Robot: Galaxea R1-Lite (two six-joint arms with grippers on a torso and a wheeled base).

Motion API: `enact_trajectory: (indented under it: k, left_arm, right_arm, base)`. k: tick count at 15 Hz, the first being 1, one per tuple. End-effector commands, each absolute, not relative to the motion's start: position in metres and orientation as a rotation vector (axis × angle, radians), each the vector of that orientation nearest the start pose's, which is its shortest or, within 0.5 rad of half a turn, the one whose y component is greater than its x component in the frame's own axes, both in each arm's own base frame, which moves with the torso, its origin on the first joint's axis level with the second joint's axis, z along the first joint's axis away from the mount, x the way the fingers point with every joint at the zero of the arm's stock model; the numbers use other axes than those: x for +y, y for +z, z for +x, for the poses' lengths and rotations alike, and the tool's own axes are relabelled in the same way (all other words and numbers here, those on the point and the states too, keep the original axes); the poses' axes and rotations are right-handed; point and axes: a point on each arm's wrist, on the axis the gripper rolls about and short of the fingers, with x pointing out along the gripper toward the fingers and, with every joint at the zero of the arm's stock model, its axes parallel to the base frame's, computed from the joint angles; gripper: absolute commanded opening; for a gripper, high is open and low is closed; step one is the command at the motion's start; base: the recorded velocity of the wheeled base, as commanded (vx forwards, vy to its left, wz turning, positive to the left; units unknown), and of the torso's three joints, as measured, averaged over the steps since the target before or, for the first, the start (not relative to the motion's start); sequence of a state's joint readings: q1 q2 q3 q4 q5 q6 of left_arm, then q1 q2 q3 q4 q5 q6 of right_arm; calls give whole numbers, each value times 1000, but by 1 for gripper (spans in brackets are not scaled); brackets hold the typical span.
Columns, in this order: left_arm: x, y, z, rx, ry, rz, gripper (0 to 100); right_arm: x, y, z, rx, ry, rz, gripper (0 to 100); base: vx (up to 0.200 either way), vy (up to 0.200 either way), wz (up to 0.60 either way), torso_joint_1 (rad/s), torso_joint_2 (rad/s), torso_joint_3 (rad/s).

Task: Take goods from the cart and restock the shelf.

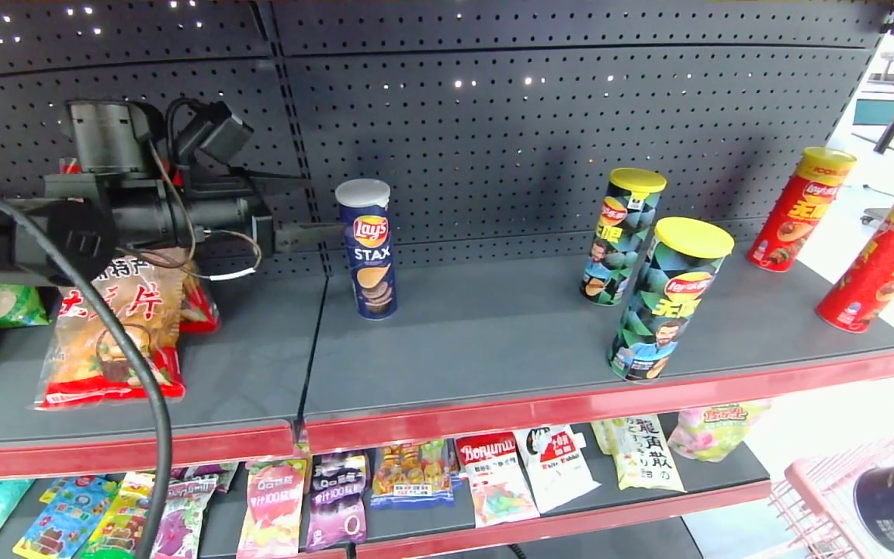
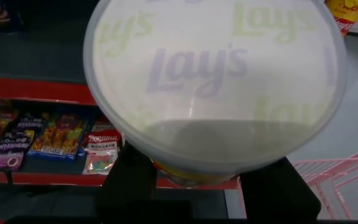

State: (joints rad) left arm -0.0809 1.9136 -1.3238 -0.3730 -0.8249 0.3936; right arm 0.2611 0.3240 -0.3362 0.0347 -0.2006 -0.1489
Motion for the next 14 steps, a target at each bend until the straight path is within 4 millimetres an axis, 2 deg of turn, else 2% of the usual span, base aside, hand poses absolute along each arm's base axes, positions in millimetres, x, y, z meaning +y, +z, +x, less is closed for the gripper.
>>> enact_trajectory:
  k: [1, 10, 14]
  left_arm:
    - [-48, 210, 389, 64, -946, 270, 100]
    - [-50, 192, 397, 97, -954, 273, 100]
    - [-60, 190, 401, 97, -971, 274, 100]
  right_arm:
    - [-6, 170, -6, 29, 55, -157, 0]
    - [-6, 171, -3, 48, 22, -160, 0]
    - [-6, 171, -3, 47, 20, -160, 0]
  base:
    - [0, 0, 0, 0, 0, 0]
    - [0, 0, 0, 0, 0, 0]
    - [0, 0, 0, 0, 0, 0]
